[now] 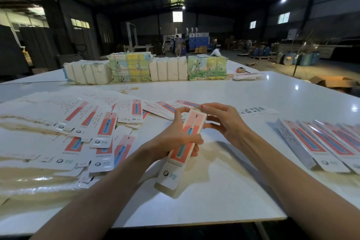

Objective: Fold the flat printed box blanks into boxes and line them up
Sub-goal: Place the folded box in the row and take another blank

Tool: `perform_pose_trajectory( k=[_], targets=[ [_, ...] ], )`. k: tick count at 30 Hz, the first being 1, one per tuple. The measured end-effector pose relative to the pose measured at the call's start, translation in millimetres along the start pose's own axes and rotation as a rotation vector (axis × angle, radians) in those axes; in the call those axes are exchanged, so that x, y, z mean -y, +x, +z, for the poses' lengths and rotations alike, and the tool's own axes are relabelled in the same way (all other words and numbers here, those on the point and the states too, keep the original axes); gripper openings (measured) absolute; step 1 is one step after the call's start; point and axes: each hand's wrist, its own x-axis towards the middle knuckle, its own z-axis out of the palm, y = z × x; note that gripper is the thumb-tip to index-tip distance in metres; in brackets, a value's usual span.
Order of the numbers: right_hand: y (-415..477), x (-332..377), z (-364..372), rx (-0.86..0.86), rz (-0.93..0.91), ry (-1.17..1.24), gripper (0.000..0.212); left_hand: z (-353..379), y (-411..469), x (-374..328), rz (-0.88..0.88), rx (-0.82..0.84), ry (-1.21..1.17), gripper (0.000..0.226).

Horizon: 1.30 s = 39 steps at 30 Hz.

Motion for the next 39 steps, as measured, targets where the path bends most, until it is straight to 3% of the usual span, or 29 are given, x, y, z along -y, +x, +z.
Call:
perform_pose_trajectory(
  k=[6, 12, 16, 27, 34, 39],
  targets=[
    [1, -1, 0, 0.037, 0.082, 0.066, 0.020, -1, -1, 1, 0.040, -0.014, 0.024, 0.091],
    [5, -1, 0, 0.084, 0.044, 0.038, 0.016, -2, -2, 3, 0.060, -0.032, 0.046, 0.087],
    [5, -2, -8, 0.128, 0.163, 0.102, 0.012, -2, -4, 5, 0.052, 0.016, 0.100, 0.091],
    [1, -1, -1, 0.045, 0.280, 0.195, 0.015, -2, -4, 3, 0.035, -0.007, 0.141, 0.089],
    [1, -1, 5, -0.011, 0.216, 0.095, 0.011, -3, 0, 6, 0.024, -0.019, 0.118, 0.093],
    [4, -2, 3, 0.000, 0.126, 0.027, 0.010, -2, 2, 8, 0.074, -0.019, 0.082, 0.109]
  ],
)
